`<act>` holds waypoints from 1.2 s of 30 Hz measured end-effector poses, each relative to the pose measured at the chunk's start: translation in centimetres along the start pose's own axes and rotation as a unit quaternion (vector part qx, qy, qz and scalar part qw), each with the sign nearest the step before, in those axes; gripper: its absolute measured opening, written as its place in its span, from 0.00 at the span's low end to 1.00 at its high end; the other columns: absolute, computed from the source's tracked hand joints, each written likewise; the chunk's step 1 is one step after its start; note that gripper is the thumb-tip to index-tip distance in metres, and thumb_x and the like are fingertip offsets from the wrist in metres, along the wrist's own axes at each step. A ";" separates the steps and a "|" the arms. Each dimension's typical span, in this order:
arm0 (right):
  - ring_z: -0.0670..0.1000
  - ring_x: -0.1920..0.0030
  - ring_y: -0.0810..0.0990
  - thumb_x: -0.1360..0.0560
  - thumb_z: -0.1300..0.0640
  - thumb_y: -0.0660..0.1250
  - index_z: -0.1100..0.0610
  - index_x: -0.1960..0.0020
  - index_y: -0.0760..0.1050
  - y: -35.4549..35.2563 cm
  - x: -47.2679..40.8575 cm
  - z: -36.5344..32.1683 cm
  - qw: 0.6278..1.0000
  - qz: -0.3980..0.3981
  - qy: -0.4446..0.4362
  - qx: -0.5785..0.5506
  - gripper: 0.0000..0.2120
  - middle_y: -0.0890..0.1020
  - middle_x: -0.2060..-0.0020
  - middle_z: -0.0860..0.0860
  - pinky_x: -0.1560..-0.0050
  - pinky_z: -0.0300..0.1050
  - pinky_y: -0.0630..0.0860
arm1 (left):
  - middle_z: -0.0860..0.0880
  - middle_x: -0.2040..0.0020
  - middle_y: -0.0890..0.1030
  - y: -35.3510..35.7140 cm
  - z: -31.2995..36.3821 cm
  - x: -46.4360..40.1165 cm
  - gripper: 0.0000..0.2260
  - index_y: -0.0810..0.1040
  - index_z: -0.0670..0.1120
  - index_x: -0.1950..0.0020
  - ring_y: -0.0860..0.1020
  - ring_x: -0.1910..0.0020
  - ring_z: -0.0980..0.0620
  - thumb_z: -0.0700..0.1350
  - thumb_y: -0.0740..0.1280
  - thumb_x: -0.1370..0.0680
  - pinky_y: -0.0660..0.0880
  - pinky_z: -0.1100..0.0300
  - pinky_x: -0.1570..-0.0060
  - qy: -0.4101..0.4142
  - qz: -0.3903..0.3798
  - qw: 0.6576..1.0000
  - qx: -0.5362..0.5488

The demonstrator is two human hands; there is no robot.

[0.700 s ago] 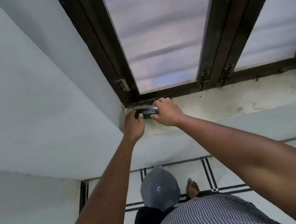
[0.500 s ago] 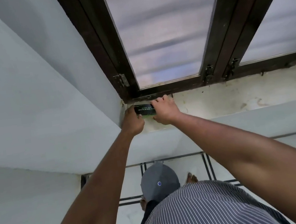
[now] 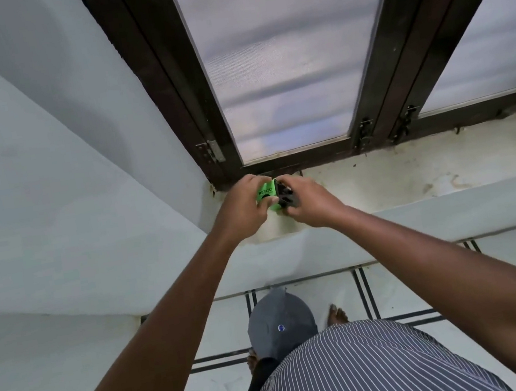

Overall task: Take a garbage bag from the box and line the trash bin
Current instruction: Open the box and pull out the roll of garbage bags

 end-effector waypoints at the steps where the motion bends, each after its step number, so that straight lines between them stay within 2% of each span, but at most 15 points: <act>1: 0.54 0.37 0.82 0.24 0.54 0.79 0.47 0.24 0.74 -0.1 0.1 0.2 1.000 0.002 0.000 -0.017 0.30 0.84 0.35 0.50 0.38 0.54 0.81 | 0.50 0.41 0.84 -0.2 0.4 -0.3 0.14 0.82 0.47 0.32 0.81 0.46 0.51 0.49 0.72 0.17 0.80 0.53 0.45 0.000 0.014 1.000 0.009; 3: 0.54 0.37 0.84 0.24 0.58 0.79 0.47 0.26 0.76 -0.1 0.5 0.8 0.998 0.004 0.009 -0.058 0.29 0.86 0.36 0.50 0.38 0.54 0.82 | 0.50 0.46 0.85 -0.8 1.0 -0.9 0.10 0.83 0.48 0.38 0.81 0.52 0.53 0.51 0.68 0.16 0.81 0.52 0.50 -0.014 0.054 0.998 0.012; 6: 0.52 0.38 0.84 0.23 0.59 0.79 0.48 0.26 0.76 -0.6 1.0 1.3 0.997 0.003 0.013 -0.082 0.28 0.86 0.36 0.49 0.38 0.52 0.82 | 0.49 0.51 0.79 -1.3 0.8 -1.7 0.07 0.76 0.49 0.49 0.78 0.58 0.50 0.50 0.72 0.19 0.75 0.53 0.60 -0.076 0.129 0.989 -0.017; 9: 0.53 0.41 0.83 0.24 0.56 0.80 0.47 0.26 0.76 -1.0 0.9 1.5 0.999 0.001 0.002 -0.042 0.28 0.84 0.35 0.49 0.41 0.51 0.80 | 0.50 0.58 0.81 -0.1 0.6 -2.4 0.09 0.75 0.50 0.57 0.78 0.61 0.50 0.50 0.72 0.20 0.71 0.56 0.61 -0.133 0.130 0.982 0.031; 11: 0.54 0.42 0.83 0.24 0.54 0.79 0.47 0.26 0.75 -1.1 0.8 1.8 0.999 -0.007 0.003 -0.033 0.29 0.81 0.34 0.50 0.43 0.50 0.80 | 0.51 0.49 0.82 0.8 1.1 -2.6 0.08 0.83 0.50 0.49 0.81 0.52 0.52 0.53 0.68 0.17 0.73 0.58 0.53 -0.122 0.096 0.986 0.059; 13: 0.53 0.45 0.83 0.23 0.54 0.79 0.48 0.24 0.74 -1.1 0.9 1.7 0.999 -0.013 0.004 -0.036 0.30 0.79 0.33 0.50 0.42 0.51 0.81 | 0.52 0.42 0.80 1.4 1.5 -2.7 0.15 0.85 0.50 0.38 0.80 0.46 0.53 0.56 0.63 0.14 0.75 0.55 0.46 -0.121 0.053 0.990 0.049; 14: 0.52 0.47 0.83 0.23 0.55 0.79 0.49 0.23 0.73 -1.2 0.9 1.7 0.999 -0.012 0.004 -0.038 0.31 0.78 0.33 0.51 0.42 0.52 0.82 | 0.51 0.44 0.80 1.7 1.5 -2.7 0.17 0.85 0.49 0.38 0.80 0.47 0.51 0.57 0.62 0.14 0.76 0.54 0.47 -0.136 0.034 0.989 0.048; 16: 0.53 0.46 0.83 0.23 0.56 0.79 0.49 0.22 0.73 -1.3 1.0 1.7 0.999 -0.011 0.007 -0.045 0.32 0.78 0.32 0.51 0.41 0.54 0.83 | 0.51 0.53 0.83 2.1 1.2 -2.6 0.18 0.87 0.48 0.45 0.83 0.54 0.49 0.60 0.65 0.16 0.81 0.54 0.58 -0.179 0.009 0.980 0.090; 18: 0.55 0.43 0.83 0.24 0.56 0.79 0.49 0.23 0.73 -1.3 1.2 1.8 0.998 -0.015 0.008 -0.052 0.32 0.79 0.34 0.51 0.40 0.56 0.84 | 0.52 0.53 0.85 2.6 0.8 -2.5 0.14 0.88 0.47 0.46 0.84 0.56 0.53 0.57 0.71 0.19 0.83 0.56 0.67 -0.219 0.001 0.962 0.164; 20: 0.55 0.44 0.83 0.25 0.54 0.78 0.50 0.25 0.75 -1.4 1.4 1.8 0.998 -0.018 0.006 -0.068 0.30 0.80 0.36 0.51 0.40 0.57 0.84 | 0.48 0.49 0.86 2.8 0.4 -2.6 0.10 0.88 0.45 0.44 0.84 0.54 0.51 0.49 0.71 0.18 0.87 0.54 0.61 -0.247 0.000 0.940 0.234; 23: 0.52 0.43 0.83 0.28 0.43 0.71 0.52 0.25 0.76 -2.3 1.9 1.8 0.992 -0.003 0.030 -0.123 0.33 0.81 0.37 0.51 0.39 0.54 0.84 | 0.42 0.47 0.85 3.0 0.2 -2.4 0.13 0.87 0.43 0.43 0.84 0.52 0.45 0.39 0.62 0.16 0.87 0.49 0.49 -0.279 -0.014 0.906 0.317; 25: 0.52 0.42 0.82 0.28 0.36 0.64 0.53 0.29 0.80 -3.0 2.1 1.6 0.987 0.015 0.052 -0.149 0.33 0.83 0.40 0.51 0.42 0.53 0.82 | 0.43 0.49 0.84 3.2 0.1 -2.2 0.15 0.86 0.42 0.41 0.83 0.51 0.47 0.32 0.61 0.18 0.86 0.50 0.45 -0.271 -0.031 0.902 0.334; 29: 0.51 0.50 0.81 0.19 0.34 0.66 0.51 0.45 0.85 -3.6 1.7 1.7 0.993 0.050 0.051 -0.091 0.22 0.83 0.51 0.50 0.54 0.51 0.77 | 0.44 0.43 0.86 4.0 -0.6 -1.8 0.11 0.84 0.41 0.35 0.84 0.43 0.48 0.35 0.68 0.16 0.83 0.48 0.38 -0.239 -0.051 0.905 0.348; 33: 0.52 0.45 0.85 0.20 0.38 0.71 0.52 0.41 0.87 -4.0 1.4 1.5 0.993 0.070 0.042 -0.087 0.20 0.87 0.47 0.50 0.49 0.49 0.80 | 0.46 0.41 0.86 4.1 -0.8 -1.2 0.11 0.84 0.42 0.34 0.84 0.40 0.48 0.37 0.70 0.16 0.84 0.51 0.39 -0.217 -0.037 0.916 0.334; 36: 0.51 0.37 0.84 0.18 0.43 0.69 0.55 0.25 0.78 -4.5 1.7 1.4 0.985 0.084 0.064 -0.139 0.26 0.86 0.38 0.51 0.35 0.53 0.81 | 0.45 0.42 0.86 4.3 -1.2 -0.8 0.10 0.84 0.42 0.36 0.85 0.43 0.48 0.38 0.69 0.16 0.84 0.55 0.43 -0.208 -0.032 0.920 0.329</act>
Point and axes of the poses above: each hand's wrist, its own x-axis away from the middle knuckle, its own y-axis out of the palm, z = x × y, the point moved 6 cm from there along -x, towards the middle knuckle
